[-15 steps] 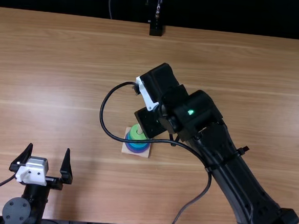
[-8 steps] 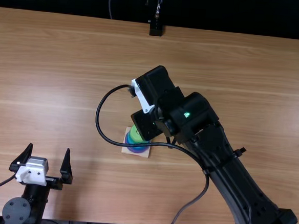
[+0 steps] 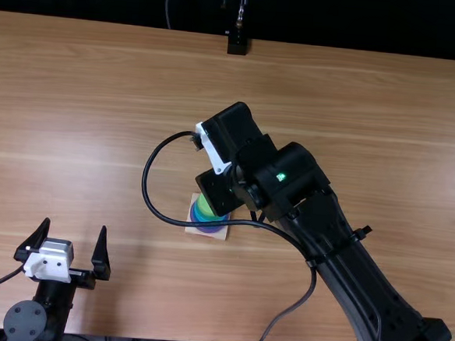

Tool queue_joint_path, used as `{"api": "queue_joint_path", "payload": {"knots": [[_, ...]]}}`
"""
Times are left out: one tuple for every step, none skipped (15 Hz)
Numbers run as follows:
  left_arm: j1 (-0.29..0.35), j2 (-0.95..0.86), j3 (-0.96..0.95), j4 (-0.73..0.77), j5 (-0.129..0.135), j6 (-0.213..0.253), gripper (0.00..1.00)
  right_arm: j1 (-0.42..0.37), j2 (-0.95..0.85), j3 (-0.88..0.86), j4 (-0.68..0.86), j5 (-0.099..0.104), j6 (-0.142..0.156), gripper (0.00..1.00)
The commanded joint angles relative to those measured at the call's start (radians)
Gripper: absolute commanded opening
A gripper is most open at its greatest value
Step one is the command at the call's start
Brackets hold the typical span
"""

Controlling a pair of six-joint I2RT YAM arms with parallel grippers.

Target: Build the Hanoi tower: stack the rings onto the peg from bottom to top in this color order: purple, dark blue, light blue, dark green, light green, yellow, orange.

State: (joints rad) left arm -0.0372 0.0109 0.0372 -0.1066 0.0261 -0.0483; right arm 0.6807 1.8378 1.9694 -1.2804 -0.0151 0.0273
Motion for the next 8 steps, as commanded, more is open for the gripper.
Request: {"api": "queue_joint_path", "payload": {"knots": [[0.007,-0.011,-0.037,-0.006,-0.008,0.013,1.0,0.01,-0.028,-0.006,0.002,-0.009,-0.002,0.0],[0.007,-0.011,-0.037,-0.006,-0.008,0.013,1.0,0.01,-0.028,-0.007,0.002,-0.011,0.0,0.0],[0.007,-0.011,-0.037,-0.006,-0.008,0.013,1.0,0.01,-0.026,-0.009,0.002,-0.011,0.0,0.0],[0.007,-0.011,-0.037,-0.006,-0.008,0.013,1.0,0.01,-0.026,-0.018,0.002,-0.011,0.0,0.0],[0.007,-0.011,-0.037,-0.006,-0.008,0.013,1.0,0.01,-0.026,-0.024,0.004,-0.011,0.0,0.0],[0.007,-0.011,-0.037,-0.006,-0.008,0.013,1.0,0.01,-0.026,-0.035,0.004,-0.011,0.0,0.0],[0.007,-0.011,-0.037,-0.006,-0.008,0.013,1.0,0.01,-0.026,-0.041,0.004,-0.011,0.0,0.0],[0.007,-0.011,-0.037,-0.006,-0.008,0.013,1.0,0.011,-0.025,-0.043,0.004,-0.011,0.002,0.0]]}}
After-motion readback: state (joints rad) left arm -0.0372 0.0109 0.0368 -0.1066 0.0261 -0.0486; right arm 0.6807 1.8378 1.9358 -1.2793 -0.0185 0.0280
